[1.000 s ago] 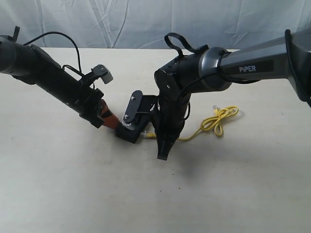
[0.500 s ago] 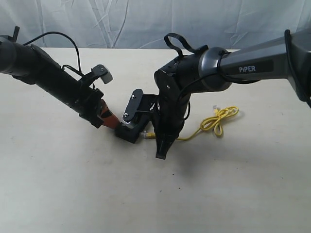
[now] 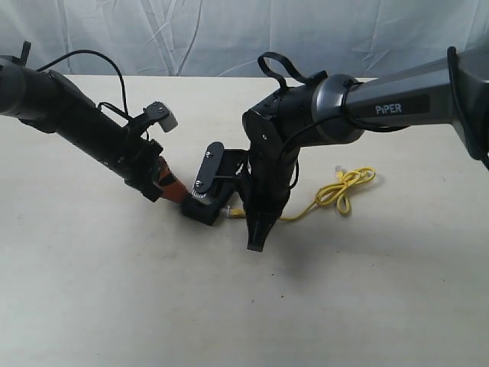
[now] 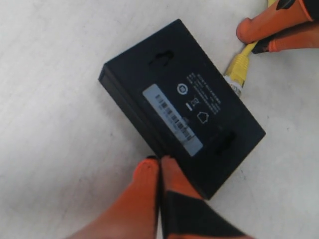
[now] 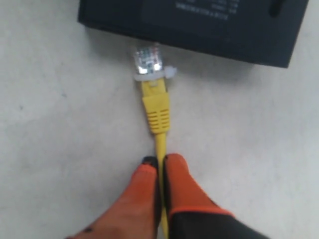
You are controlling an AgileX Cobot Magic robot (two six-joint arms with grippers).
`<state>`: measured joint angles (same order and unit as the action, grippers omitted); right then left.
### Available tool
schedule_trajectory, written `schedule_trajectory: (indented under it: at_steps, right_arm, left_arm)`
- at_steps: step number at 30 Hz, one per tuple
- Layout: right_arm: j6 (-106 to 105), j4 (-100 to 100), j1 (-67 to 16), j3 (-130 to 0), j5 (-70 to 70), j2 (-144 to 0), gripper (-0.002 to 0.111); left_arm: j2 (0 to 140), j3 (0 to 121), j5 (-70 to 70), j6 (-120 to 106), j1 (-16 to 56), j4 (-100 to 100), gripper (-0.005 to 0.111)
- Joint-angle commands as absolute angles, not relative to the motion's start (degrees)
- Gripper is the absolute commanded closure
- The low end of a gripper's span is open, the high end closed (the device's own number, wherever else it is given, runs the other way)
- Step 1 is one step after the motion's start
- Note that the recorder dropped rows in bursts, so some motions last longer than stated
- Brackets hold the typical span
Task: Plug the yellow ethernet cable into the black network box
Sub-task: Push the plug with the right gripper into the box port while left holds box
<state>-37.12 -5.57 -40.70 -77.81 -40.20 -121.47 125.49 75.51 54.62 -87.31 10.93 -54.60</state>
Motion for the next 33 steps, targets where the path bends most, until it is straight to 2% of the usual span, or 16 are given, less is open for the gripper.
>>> schedule_trajectory:
  at_steps: [1,33]
  right_arm:
    - [-37.8,-6.2,-40.7,-78.0,-40.8,-120.1,0.109]
    - [-37.9,-6.2,-40.7,-78.0,-40.7,-120.4,0.109]
  left_arm:
    - [125.5,75.3,55.1,-87.1,11.5,-54.6,0.107]
    - [125.5,75.3,55.5,-85.8,11.5,-54.6,0.107]
